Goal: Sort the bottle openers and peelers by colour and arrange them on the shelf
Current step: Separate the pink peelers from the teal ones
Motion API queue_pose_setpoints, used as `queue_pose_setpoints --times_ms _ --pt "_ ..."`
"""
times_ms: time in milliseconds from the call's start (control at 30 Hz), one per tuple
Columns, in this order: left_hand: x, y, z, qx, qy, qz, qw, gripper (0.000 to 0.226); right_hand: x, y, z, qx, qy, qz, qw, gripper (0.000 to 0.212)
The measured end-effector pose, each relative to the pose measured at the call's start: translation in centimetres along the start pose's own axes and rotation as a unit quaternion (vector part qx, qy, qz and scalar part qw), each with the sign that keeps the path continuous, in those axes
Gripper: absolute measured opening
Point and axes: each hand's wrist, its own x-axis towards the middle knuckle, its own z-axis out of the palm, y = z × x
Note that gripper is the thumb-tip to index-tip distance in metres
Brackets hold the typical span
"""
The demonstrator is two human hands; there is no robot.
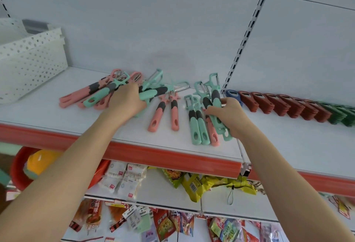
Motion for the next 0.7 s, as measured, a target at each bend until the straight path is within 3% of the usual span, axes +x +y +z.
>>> queue_pose_setpoints --times_ms 133,267,400,567,700 --pt "0.6 0.3 1.6 0.054 -0.001 0.014 0.998 0.019 0.0 0.6 -0.3 0.014 0.015 0.000 1.000 0.022" --pt "0.7 0.6 1.8 0.081 -0.011 0.011 0.997 0.017 -0.1 1.1 -0.5 0.025 0.013 0.000 1.000 0.014" --pt "0.3 0.8 1.2 0.044 -0.028 -0.004 0.999 0.012 0.0 1.6 -0.4 0.031 0.015 0.008 0.999 0.026" --pt "-0.6 1.0 -0.4 -0.147 -0.008 -0.019 0.989 0.021 -0.2 1.7 -0.5 0.103 0.001 0.027 0.994 0.041" --pt "-1.1 1.5 -1.5 -0.400 -0.038 -0.049 0.914 0.018 -0.8 1.0 -0.5 0.179 -0.024 0.050 0.982 0.018"
